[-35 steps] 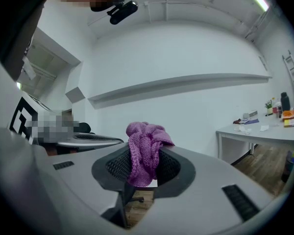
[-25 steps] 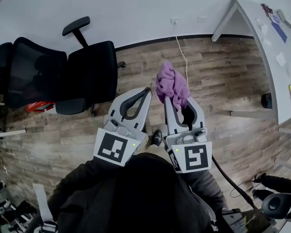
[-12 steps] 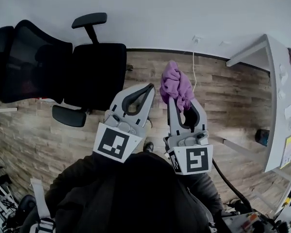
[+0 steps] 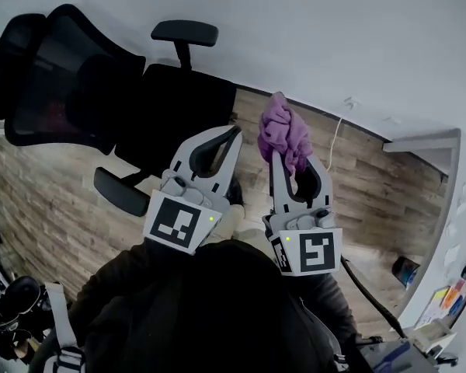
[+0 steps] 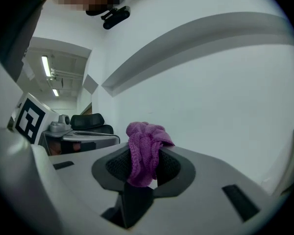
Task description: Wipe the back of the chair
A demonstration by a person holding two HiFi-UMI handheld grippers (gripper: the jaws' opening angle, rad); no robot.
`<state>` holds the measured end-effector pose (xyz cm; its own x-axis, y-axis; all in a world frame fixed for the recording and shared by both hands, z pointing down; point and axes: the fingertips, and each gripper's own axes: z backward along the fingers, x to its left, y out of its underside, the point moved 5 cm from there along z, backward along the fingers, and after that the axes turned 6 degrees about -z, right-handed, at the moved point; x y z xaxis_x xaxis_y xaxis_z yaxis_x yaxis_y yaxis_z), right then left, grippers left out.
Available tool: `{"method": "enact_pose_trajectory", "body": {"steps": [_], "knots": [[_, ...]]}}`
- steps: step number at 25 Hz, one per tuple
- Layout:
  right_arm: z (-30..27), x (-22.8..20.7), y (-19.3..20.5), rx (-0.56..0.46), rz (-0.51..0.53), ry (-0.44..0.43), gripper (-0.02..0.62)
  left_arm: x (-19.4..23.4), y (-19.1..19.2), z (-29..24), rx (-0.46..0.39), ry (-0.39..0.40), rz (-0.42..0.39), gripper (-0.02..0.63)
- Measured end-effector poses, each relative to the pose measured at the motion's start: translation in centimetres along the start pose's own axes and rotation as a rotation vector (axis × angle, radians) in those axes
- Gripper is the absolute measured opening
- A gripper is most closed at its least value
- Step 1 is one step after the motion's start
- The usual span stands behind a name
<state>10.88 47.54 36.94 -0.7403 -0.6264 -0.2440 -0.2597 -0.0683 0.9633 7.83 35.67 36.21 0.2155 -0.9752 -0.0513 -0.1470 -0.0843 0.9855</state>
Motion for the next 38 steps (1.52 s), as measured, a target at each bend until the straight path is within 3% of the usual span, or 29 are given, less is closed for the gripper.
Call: {"method": "enact_pose_trajectory", "body": {"steps": [5, 15, 22, 29, 33, 38], "knots": [[-5.0, 1.9, -2.3, -0.003, 0.042, -0.128, 0.097, 5.1, -1.6, 0.9, -0.036, -0.151, 0.003, 0.005], [-16.1, 7.0, -4.2, 0.019, 0.056, -0.488, 0.097, 13.7, -2.3, 3.0, -0.032, -0.495, 0.001, 0.005], [-28.9, 11.4, -6.3, 0.102, 0.053, -0.836, 0.097, 22.7, -3.3, 2.5, 0.037, -0.822, 0.049, 0.005], [-30.1, 11.5, -8.3, 0.135, 0.072, -1.070, 0.097, 20.5, -5.7, 2.6, 0.064, -1.080, 0.043, 0.005], [-32.6, 15.7, -8.0, 0.171, 0.084, -1.203, 0.097, 21.9, -5.7, 5.6, 0.056, -1.249, 0.082, 0.005], [-34.2, 19.5, -6.6, 0.207, 0.080, -1.307, 0.097, 21.9, -4.6, 8.3, 0.082, -1.392, 0.142, 0.005]]}}
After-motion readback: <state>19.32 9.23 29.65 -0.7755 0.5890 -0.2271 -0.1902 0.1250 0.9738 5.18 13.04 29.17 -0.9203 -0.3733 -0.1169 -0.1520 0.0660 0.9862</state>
